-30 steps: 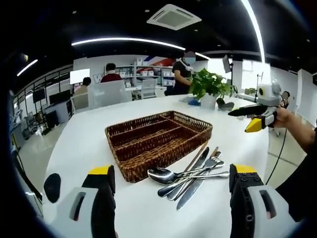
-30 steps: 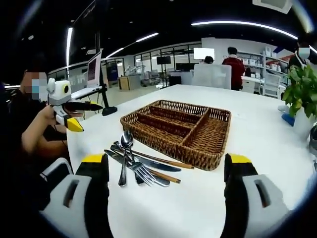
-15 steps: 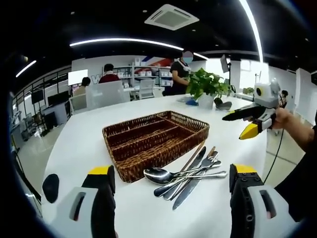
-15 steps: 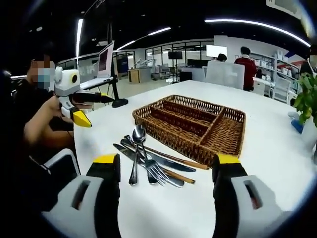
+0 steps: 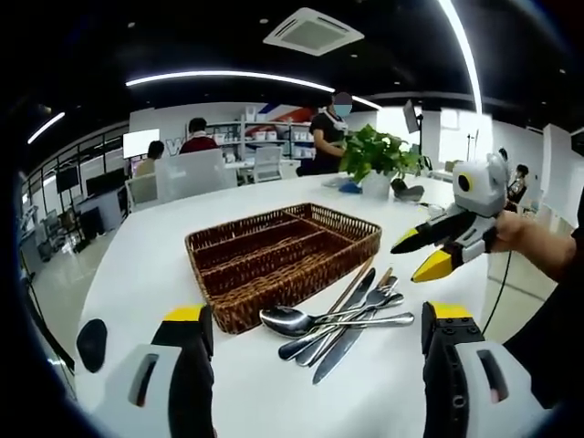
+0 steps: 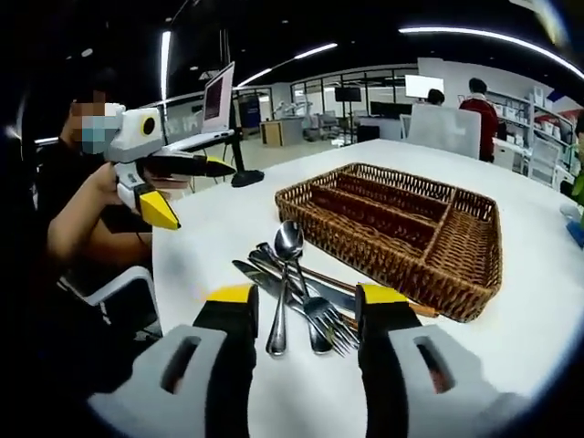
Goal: Arrange the knives, forks, and spoons in their matching storage slots by inserting each utensil handle-first until every utensil is classified and aligned in the correct compartment
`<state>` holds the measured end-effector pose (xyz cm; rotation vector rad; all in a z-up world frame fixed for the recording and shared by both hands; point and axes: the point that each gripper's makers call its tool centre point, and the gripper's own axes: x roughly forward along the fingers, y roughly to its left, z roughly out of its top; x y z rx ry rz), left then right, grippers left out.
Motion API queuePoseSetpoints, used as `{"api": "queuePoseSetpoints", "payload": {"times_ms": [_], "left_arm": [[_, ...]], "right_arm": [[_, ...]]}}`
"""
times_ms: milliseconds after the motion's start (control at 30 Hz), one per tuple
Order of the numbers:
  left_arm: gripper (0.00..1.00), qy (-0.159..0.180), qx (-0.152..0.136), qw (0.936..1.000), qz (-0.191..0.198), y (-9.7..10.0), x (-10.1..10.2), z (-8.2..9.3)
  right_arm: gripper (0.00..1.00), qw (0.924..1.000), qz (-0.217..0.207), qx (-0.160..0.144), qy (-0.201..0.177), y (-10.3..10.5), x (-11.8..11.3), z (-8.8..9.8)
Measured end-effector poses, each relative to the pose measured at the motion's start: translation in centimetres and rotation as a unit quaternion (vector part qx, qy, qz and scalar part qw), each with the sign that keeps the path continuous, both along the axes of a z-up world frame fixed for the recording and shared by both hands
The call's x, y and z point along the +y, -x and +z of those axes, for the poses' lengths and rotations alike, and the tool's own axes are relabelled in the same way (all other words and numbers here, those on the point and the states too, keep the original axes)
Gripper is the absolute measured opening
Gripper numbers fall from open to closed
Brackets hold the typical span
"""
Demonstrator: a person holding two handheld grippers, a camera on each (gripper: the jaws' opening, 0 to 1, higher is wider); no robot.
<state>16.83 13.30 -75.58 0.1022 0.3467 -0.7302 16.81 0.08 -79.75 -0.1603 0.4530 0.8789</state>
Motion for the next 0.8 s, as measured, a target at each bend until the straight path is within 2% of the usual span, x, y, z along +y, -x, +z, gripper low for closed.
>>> {"api": "queuePoseSetpoints", "payload": {"times_ms": [67, 367, 633, 800], "left_arm": [[0.97, 0.0, 0.0, 1.0, -0.001, 0.1, -0.1, 0.0], [0.96, 0.0, 0.0, 1.0, -0.003, 0.3, -0.3, -0.1], [0.95, 0.0, 0.002, 1.0, -0.003, 0.6, -0.3, -0.2], [0.95, -0.001, 0.003, 1.0, -0.002, 0.7, -0.2, -0.3]], "right_arm": [[0.33, 1.0, 0.009, 0.003, 0.002, 0.2, 0.5, -0.4], [0.23, 0.9991, 0.031, 0.023, 0.018, 0.6, 2.7, -2.8], [0.16, 0.9979, 0.037, 0.024, 0.047, 0.7, 4.0, -4.8], [0.15, 0.9978, 0.032, 0.03, 0.049, 0.4, 4.5, -5.6]]}}
